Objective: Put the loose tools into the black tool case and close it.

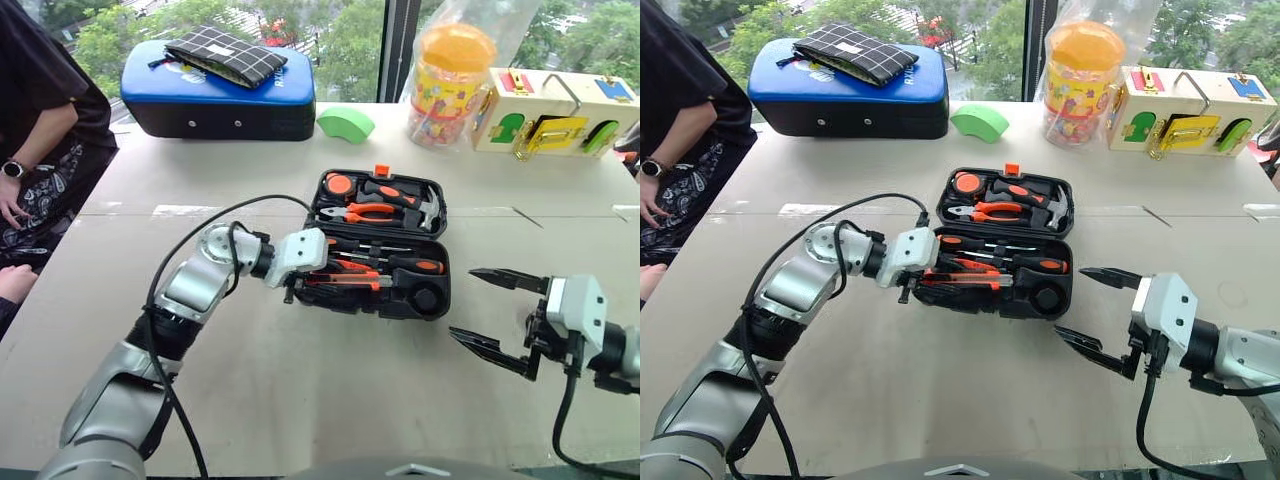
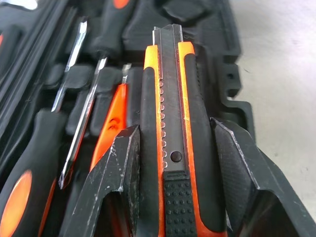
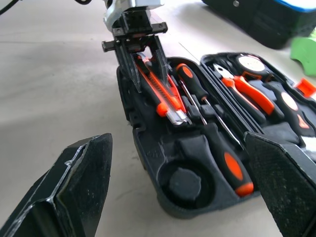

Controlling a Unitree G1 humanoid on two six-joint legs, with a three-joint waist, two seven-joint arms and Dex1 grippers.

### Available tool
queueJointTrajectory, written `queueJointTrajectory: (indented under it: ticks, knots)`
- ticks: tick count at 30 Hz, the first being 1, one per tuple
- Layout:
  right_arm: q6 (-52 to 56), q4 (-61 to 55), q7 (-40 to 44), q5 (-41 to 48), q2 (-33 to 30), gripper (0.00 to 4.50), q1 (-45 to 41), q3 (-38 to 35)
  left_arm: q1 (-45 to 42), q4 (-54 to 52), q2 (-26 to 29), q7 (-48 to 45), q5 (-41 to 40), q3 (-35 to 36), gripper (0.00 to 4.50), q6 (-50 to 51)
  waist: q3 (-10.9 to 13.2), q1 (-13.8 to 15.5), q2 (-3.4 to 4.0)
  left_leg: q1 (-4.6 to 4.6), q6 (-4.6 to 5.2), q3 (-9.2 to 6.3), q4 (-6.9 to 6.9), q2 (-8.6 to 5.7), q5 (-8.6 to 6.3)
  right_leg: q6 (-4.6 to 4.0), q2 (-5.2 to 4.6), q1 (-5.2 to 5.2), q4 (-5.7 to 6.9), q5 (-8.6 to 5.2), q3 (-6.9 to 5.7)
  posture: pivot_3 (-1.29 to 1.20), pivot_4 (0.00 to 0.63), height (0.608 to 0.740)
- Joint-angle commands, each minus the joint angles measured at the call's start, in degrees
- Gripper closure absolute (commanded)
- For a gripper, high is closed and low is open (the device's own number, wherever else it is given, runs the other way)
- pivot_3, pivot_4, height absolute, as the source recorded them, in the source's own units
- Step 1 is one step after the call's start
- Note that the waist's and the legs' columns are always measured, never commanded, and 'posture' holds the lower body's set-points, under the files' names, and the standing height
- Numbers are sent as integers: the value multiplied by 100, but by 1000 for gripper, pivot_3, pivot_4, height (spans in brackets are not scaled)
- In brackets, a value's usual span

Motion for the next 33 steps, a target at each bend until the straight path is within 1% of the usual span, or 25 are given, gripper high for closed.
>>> queueJointTrajectory:
  ticks: [1, 6, 9, 14, 15, 17, 19, 21, 23, 24, 25, 27, 28, 30, 31, 32, 33]
  knots:
    - [-54, -334, -197, 5, 80, 149, 162, -218, -98, 22, -135, -234, 37, -116, 2962, -31, 0, -3, 0, 0, 0, -1, 1, 0, 0, 0, 0, 1, 0, 0, 0, 0, 150, 740]
    - [-74, -461, -296, -17, 121, 149, 395, -306, -216, -69, -288, -218, 255, -298, 2962, 311, 0, 2, -3, -2, 2, -3, 2, 0, -1, 0, 0, 1, -3, 0, -1, 0, 150, 740]
    - [-91, -519, -317, -14, 129, 149, 517, -373, -217, 1, -327, -155, 463, -391, 2962, 259, 0, 11, -3, -3, 5, -3, 4, 0, -1, 1, 1, 3, -5, 0, -1, 0, 150, 740]
    - [-82, -561, -313, -5, 131, 149, 612, -435, -184, 130, -443, -86, 447, -264, 2962, 268, -2, 21, -3, -3, 9, -3, 12, 0, -4, 3, 1, 5, -5, -1, -1, 0, 150, 740]
    - [-83, -566, -307, -6, 130, 149, 631, -444, -165, 82, -447, -136, 336, -196, 1881, 361, -3, 22, -3, -4, 22, -3, 15, 0, -12, 4, 1, 6, -5, -2, -1, 0, 150, 740]
    - [-95, -577, -283, 0, 133, 149, 697, -482, -82, -77, -477, -226, -29, 39, 1217, 555, -4, 22, -1, -6, 30, -3, 20, 0, -17, 4, 1, 6, -5, -2, -1, 0, 150, 740]
    - [-126, -544, -198, 9, 125, 149, 821, -569, 2, -229, -539, -181, -709, 568, 444, 1156, -4, 17, 0, -7, 26, -3, 23, 0, -14, 3, 0, 8, -6, -1, 0, 0, 150, 740]
    - [-165, -484, -91, 18, 105, 149, 938, -648, 68, -296, -481, -239, -1256, 982, 444, 1724, 0, 0, -6, -8, 20, -5, 24, 0, -10, 5, 1, 7, -4, 0, 0, 0, 150, 740]
    - [-189, -435, 10, 35, 91, 149, 1022, -727, 150, -313, -334, -356, -1408, 1082, 444, 1903, -1, -10, -5, -8, 20, -6, 24, 2, -8, 6, 2, 7, -3, 0, -2, 0, 150, 740]
    - [-205, -417, 56, 41, 92, 149, 1064, -766, 198, -335, -266, -406, -1405, 1079, 1105, 1887, -2, -22, -4, -6, 21, -6, 23, 3, -7, 6, 3, 7, -2, 0, -2, 0, 150, 740]
    - [-217, -379, 121, 52, 79, 149, 1106, -816, 265, -354, -187, -469, -1360, 1042, 1426, 1815, -3, -39, -1, -5, 21, -6, 23, 3, -7, 7, 5, 7, -1, -1, -2, 0, 150, 740]
    - [-254, -250, 278, 71, 39, 149, 1183, -970, 363, -333, -131, -393, -1167, 915, 2373, 1698, -4, -48, 0, -5, 21, -5, 23, 3, -7, 5, 5, 8, -1, 1, -2, 0, 150, 740]
    - [-268, -202, 335, 71, 26, 149, 1204, -1030, 389, -316, -124, -342, -1069, 850, 2682, 1648, -4, -43, -1, -6, 21, -5, 23, 2, -7, 4, 5, 9, -2, 1, -2, 0, 150, 740]
    - [-267, -129, 414, 107, -5, 149, 1203, -1145, 446, -164, -130, -135, -663, 588, 3635, 1485, -3, -38, -1, -6, 18, -5, 27, 2, -9, 4, 5, 11, -2, 2, -2, 0, 150, 740]
    - [-257, -118, 434, 123, -13, 149, 1196, -1173, 496, -86, -109, -87, -433, 422, 4253, 1329, -4, -38, -1, -6, 17, -5, 30, 2, -9, 5, 5, 12, -2, 2, -2, 0, 150, 740]
    - [-242, -113, 443, 130, -23, 149, 1177, -1181, 547, 16, -108, 9, -180, 251, 4398, 1142, -5, -42, -2, -6, 18, -5, 30, 2, -9, 5, 5, 12, -2, 1, -2, 0, 150, 740]
    - [-232, -117, 452, 135, -25, 149, 1171, -1190, 583, 68, -107, 64, -29, 153, 4398, 1023, -10, -43, 5, -6, 18, -5, 30, 2, -10, 5, 5, 12, -2, 1, -1, 0, 150, 740]
